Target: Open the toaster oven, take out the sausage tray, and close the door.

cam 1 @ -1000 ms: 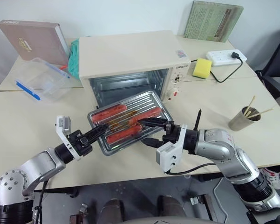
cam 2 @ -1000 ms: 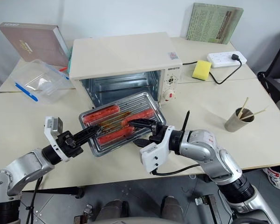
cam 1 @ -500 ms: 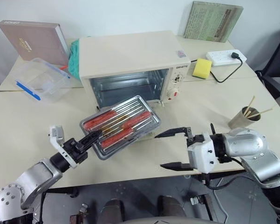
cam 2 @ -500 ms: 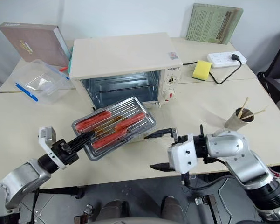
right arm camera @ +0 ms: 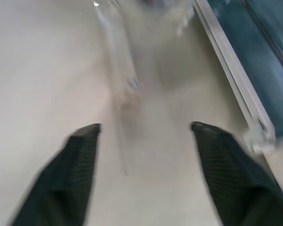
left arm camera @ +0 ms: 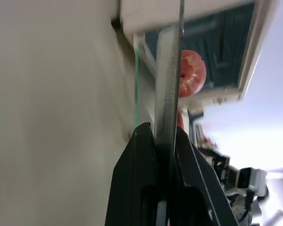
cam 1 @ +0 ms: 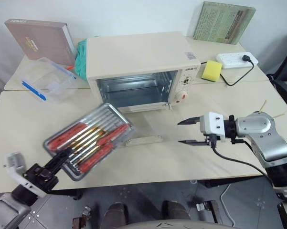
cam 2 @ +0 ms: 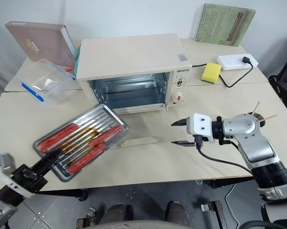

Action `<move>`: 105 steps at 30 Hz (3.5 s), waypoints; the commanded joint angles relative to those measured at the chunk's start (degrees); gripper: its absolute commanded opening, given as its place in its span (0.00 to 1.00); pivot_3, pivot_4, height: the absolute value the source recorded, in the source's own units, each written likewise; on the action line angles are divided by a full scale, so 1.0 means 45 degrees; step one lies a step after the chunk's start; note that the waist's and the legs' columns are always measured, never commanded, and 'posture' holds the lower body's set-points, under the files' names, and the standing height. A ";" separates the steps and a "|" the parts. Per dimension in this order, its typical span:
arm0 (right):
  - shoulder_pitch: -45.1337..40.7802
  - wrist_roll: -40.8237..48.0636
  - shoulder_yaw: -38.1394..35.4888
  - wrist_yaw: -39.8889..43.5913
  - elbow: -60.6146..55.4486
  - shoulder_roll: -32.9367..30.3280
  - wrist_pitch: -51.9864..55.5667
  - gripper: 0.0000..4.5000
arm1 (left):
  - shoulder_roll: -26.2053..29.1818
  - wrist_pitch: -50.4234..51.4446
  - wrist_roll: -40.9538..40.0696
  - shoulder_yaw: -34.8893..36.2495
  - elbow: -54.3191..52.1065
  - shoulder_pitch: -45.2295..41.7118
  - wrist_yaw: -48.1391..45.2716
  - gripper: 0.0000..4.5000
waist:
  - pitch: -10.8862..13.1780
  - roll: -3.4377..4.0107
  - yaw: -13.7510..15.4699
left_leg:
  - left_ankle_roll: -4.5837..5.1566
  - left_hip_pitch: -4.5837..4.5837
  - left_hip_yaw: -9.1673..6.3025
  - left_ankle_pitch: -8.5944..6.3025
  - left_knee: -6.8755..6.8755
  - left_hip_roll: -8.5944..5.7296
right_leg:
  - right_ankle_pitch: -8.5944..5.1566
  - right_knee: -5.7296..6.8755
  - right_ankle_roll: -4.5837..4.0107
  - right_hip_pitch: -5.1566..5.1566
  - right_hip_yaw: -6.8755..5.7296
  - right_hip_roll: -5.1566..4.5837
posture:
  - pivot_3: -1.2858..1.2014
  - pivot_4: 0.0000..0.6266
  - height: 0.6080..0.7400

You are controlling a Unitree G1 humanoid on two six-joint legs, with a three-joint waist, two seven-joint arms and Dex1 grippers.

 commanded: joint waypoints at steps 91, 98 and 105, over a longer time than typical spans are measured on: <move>-0.3084 0.1275 -0.1339 0.3601 0.1802 0.1080 0.3639 0.01 | 0.4341 0.4271 -0.0188 -0.2844 0.3867 -0.1306 -0.2598 0.00 | 0.0039 0.0067 -0.0325 | 0.0020 -0.0010 0.0122 -0.0120 0.0081 0.0052 | 0.0004 0.0044 -0.0011 -0.0058 0.0050 0.0026 | 0.52 0.24 1.00; -0.1868 0.1710 -0.1615 0.3623 0.0572 0.0332 0.4434 0.01 | 0.4526 0.4316 -0.0188 -0.6259 0.6246 -0.6168 -0.1733 0.00 | 0.0043 0.0061 -0.0337 | 0.0013 0.0001 0.0165 -0.0125 0.0034 0.0056 | 0.0008 0.0044 -0.0001 -0.0083 0.0044 0.0024 | 0.52 0.24 1.00; -0.0936 0.2096 -0.2310 0.2701 -0.0547 -0.0056 0.5190 0.01 | 0.3918 0.4634 0.0491 -0.8049 0.7875 -0.8614 -0.1464 0.00 | 0.0044 0.0060 -0.0360 | 0.0005 0.0000 0.0165 -0.0120 0.0055 0.0059 | 0.0015 0.0059 0.0012 -0.0086 0.0030 0.0024 | 0.52 0.24 1.00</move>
